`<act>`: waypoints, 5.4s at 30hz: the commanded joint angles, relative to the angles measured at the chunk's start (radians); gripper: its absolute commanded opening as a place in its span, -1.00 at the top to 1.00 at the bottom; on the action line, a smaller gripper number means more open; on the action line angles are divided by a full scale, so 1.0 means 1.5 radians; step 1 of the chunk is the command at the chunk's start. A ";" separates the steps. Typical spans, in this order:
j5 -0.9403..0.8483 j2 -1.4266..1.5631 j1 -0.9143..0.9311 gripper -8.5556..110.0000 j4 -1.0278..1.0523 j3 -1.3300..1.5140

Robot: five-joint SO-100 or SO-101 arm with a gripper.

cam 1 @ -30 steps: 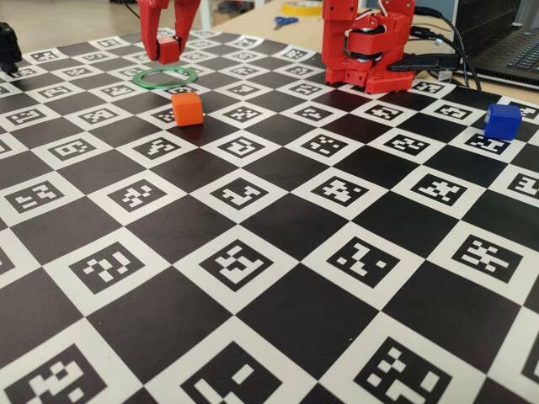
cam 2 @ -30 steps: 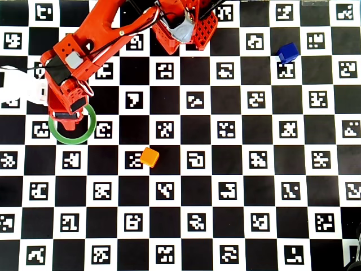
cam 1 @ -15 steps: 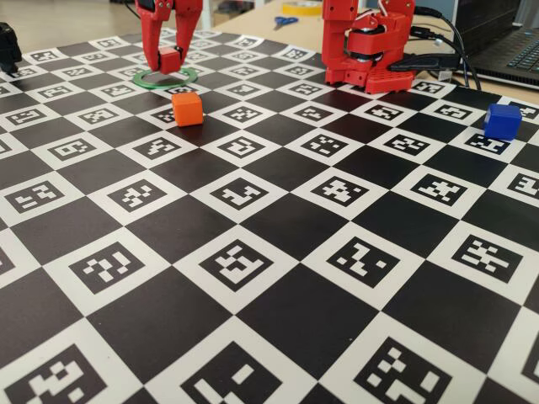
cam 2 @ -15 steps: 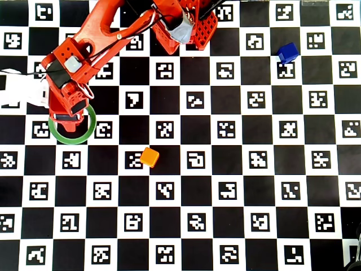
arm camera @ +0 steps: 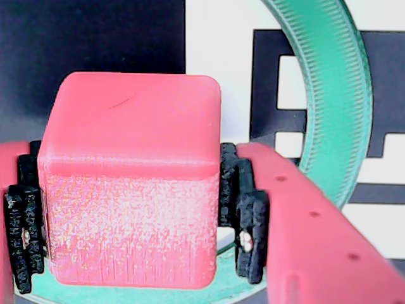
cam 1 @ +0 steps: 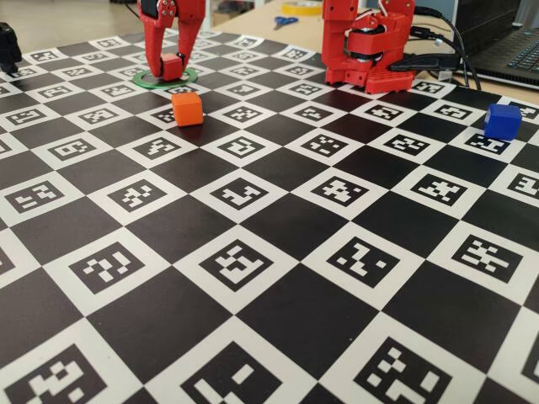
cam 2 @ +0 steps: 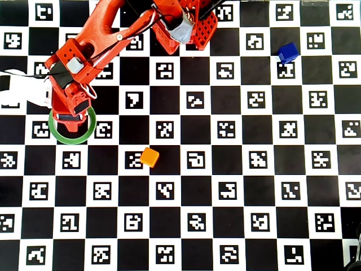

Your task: Grab the red cube then put it in the green circle then put the blue cube on top and finally the orange cube on top

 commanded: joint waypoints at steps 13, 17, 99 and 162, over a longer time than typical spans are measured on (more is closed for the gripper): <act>0.006 0.017 0.003 0.36 -0.008 -0.002; 0.015 0.020 0.006 0.28 -0.006 -0.009; 0.659 0.490 -0.620 0.05 0.560 -0.134; 1.145 0.586 -1.523 0.21 0.151 0.328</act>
